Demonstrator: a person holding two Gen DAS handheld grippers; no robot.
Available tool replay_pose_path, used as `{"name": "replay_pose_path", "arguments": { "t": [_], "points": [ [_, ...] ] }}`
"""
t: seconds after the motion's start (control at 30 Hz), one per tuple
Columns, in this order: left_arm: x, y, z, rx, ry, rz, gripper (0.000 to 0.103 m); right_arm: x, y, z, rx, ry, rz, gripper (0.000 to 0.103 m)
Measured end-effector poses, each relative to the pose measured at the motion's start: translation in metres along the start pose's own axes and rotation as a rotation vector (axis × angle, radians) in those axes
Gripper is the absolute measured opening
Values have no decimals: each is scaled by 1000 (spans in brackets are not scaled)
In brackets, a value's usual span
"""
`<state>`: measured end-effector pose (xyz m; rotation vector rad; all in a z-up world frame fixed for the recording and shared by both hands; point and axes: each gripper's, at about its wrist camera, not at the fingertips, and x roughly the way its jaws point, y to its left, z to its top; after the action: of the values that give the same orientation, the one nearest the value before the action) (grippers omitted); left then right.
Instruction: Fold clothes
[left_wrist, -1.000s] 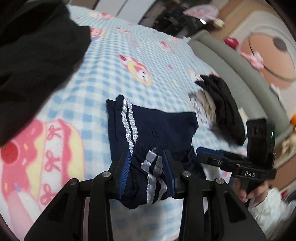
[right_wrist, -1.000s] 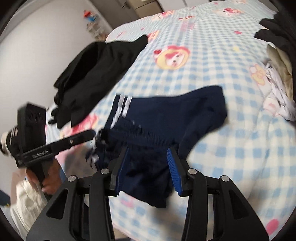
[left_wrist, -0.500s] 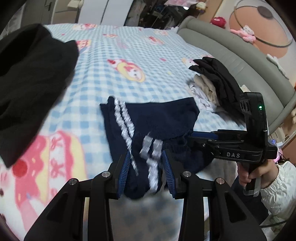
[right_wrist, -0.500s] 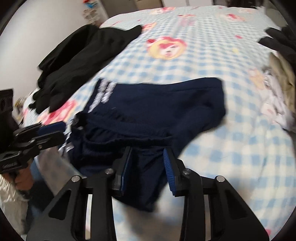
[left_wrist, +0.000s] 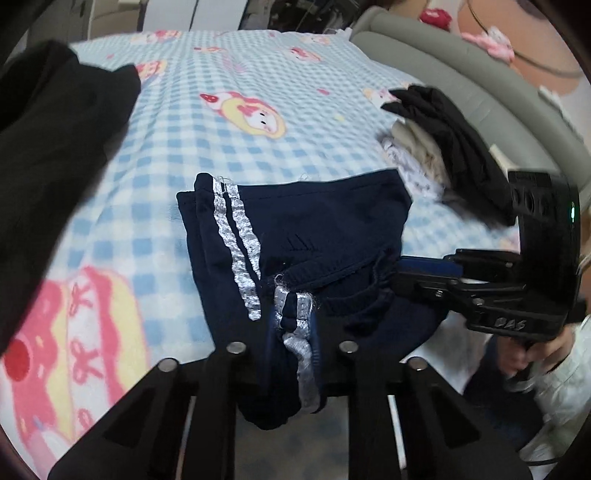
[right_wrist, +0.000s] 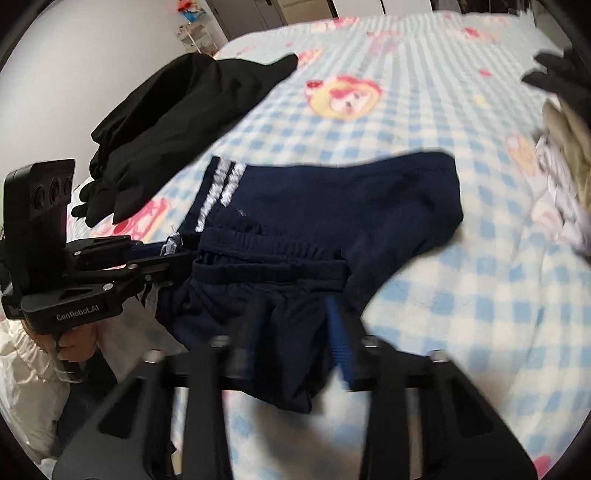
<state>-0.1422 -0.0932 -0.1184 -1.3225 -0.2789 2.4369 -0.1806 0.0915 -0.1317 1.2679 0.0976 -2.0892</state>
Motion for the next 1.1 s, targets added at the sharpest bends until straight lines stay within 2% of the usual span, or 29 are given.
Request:
{"name": "replay_pose_path", "arguments": {
  "t": [0.17,0.33,0.4,0.5,0.53,0.57,0.63,0.67,0.7,0.8,0.9,1.03,1.1],
  "points": [
    [-19,-9,10,3,-65,-1,14,-17,12,8,-60,-56,-36,8],
    [-28,-9,39,8,-137,-2,15,-38,5,31,-42,-171,2,6],
    [-8,9,53,-50,-112,29,19,-30,-3,45,-11,-196,-17,7],
    [27,35,61,-150,-7,71,29,4,-26,59,86,-101,-64,9],
    [34,41,61,-180,17,76,30,9,-33,59,124,-77,-52,10],
    [29,44,57,-202,2,59,33,12,-39,57,158,-61,-38,10],
    [14,45,48,-228,-60,18,48,-1,-44,50,190,-96,6,16],
    [4,45,44,-232,-93,-5,54,-7,-46,47,204,-110,30,28],
    [-3,44,41,-229,-112,-29,54,-12,-46,45,214,-111,61,36],
    [-13,39,39,-188,-126,-51,52,-25,-46,41,242,-109,155,42],
    [-4,31,40,-139,-85,-41,52,-12,-42,46,236,-9,197,45],
    [16,23,36,-102,-3,-2,51,9,-32,41,208,77,102,45],
    [26,21,32,-95,30,13,43,16,-32,33,225,102,85,45]
  ]
}}
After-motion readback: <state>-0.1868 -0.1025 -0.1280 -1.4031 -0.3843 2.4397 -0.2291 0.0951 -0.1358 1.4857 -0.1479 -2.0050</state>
